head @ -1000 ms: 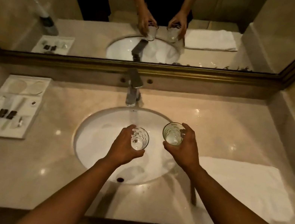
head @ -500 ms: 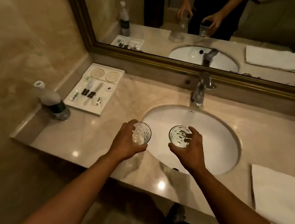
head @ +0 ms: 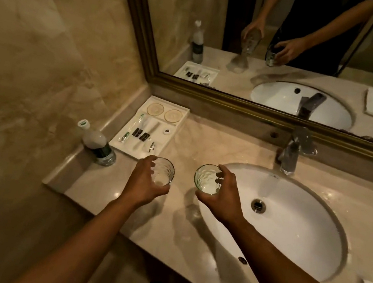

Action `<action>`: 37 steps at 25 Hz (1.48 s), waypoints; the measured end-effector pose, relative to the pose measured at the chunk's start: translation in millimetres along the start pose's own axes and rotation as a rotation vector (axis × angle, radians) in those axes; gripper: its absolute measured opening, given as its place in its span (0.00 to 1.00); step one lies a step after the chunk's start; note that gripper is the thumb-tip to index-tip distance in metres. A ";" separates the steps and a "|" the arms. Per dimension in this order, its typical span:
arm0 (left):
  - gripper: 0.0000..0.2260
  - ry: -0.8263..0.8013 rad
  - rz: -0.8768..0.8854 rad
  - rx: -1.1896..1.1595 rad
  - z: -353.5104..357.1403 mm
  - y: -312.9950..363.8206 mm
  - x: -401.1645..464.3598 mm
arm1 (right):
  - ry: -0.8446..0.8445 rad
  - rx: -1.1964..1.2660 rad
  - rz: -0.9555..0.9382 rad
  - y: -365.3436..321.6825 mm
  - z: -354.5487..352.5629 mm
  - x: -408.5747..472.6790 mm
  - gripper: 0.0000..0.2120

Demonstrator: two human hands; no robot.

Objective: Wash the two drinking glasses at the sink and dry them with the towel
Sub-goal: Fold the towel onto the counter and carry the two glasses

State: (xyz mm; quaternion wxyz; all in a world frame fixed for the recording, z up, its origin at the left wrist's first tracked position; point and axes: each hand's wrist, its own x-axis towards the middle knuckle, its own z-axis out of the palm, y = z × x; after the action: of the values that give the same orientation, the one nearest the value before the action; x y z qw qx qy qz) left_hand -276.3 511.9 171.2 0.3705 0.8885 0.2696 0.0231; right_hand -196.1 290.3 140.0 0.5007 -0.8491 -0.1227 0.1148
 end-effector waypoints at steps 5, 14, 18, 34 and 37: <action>0.43 0.033 -0.019 0.051 -22.8 5.7 45.2 | -0.051 0.004 -0.046 -26.4 18.8 51.7 0.45; 0.44 0.016 -0.043 0.000 -45.6 -13.6 198.3 | -0.003 -0.081 0.038 -70.2 95.1 166.7 0.47; 0.44 -0.003 -0.174 0.005 -58.5 -18.8 257.1 | 0.005 -0.045 0.109 -83.5 128.0 201.4 0.46; 0.45 -0.263 0.041 0.367 -78.6 -36.2 432.3 | -0.035 0.002 0.119 -85.6 171.7 358.8 0.43; 0.47 -0.249 0.049 0.332 -75.4 -40.8 450.4 | -0.061 -0.011 0.117 -77.3 184.1 378.7 0.44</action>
State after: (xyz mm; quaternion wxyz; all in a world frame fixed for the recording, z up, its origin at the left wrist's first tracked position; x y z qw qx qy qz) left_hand 71.2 807.7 127.0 0.2488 0.9397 0.2002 -0.1226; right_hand 95.5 600.3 93.7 0.4847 -0.8537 -0.0886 0.1688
